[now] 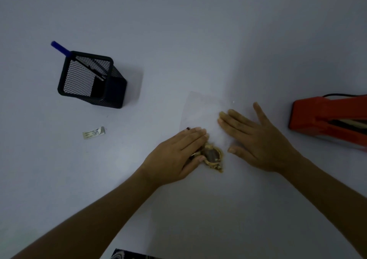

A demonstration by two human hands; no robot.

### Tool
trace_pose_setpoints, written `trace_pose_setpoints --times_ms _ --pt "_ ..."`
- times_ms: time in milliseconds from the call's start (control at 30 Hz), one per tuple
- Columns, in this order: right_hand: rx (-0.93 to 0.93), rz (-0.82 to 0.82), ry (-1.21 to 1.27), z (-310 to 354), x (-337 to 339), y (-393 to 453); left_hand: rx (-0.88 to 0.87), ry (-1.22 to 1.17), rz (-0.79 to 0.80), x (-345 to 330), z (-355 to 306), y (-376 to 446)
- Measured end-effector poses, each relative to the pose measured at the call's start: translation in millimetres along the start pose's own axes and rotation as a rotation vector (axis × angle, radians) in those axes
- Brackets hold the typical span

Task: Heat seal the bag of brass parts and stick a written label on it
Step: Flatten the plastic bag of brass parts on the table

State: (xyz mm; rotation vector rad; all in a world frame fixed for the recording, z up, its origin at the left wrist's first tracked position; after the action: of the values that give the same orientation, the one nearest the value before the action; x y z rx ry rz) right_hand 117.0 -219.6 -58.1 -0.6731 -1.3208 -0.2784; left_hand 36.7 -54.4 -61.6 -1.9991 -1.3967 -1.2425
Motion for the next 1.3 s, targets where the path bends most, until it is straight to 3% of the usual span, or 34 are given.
trace_pose_setpoints --times_ms 100,200,533,767,967,1100,1233,1300 --pt "-0.082 -0.085 0.028 12.4 6.1 0.9 0.002 -0.011 0.009 -1.3 0.9 -0.9" --pt "-0.046 -0.144 0.094 25.0 18.9 18.7 0.001 -0.011 0.015 -2.1 1.2 -1.4" --pt "0.207 -0.019 -0.089 11.3 10.3 70.2 0.023 -0.031 0.002 -2.0 2.7 -2.3" --pt "-0.040 -0.078 -0.026 -24.1 24.0 85.8 0.004 -0.032 -0.015 -1.6 -0.7 -2.6" --pt "0.264 -0.076 -0.115 21.1 17.8 83.2 0.004 -0.022 -0.010 -1.2 1.0 -3.9" --pt "0.170 -0.028 -0.163 3.1 12.3 88.0 0.000 -0.015 -0.008 -1.8 0.6 -2.9" --pt "-0.065 -0.055 -0.084 -27.6 23.8 87.0 0.002 -0.033 -0.015 -0.9 -0.3 -3.0" --pt "-0.042 -0.117 -0.045 -24.4 29.4 74.1 -0.002 -0.027 -0.015 0.2 -0.9 -4.3"
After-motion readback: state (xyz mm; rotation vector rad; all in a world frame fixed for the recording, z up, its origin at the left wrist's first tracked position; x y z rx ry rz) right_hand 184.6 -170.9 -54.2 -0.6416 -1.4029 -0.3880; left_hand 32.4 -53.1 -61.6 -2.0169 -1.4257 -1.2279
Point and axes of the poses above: each hand's wrist, its own y-axis towards the middle knuckle, its own x-axis out of the back of the hand, z = x × y, the point moved 6 cm from there along y, towards the middle knuckle, and after that the axes turned 4 degrees about -x, right-handed, at the moved point
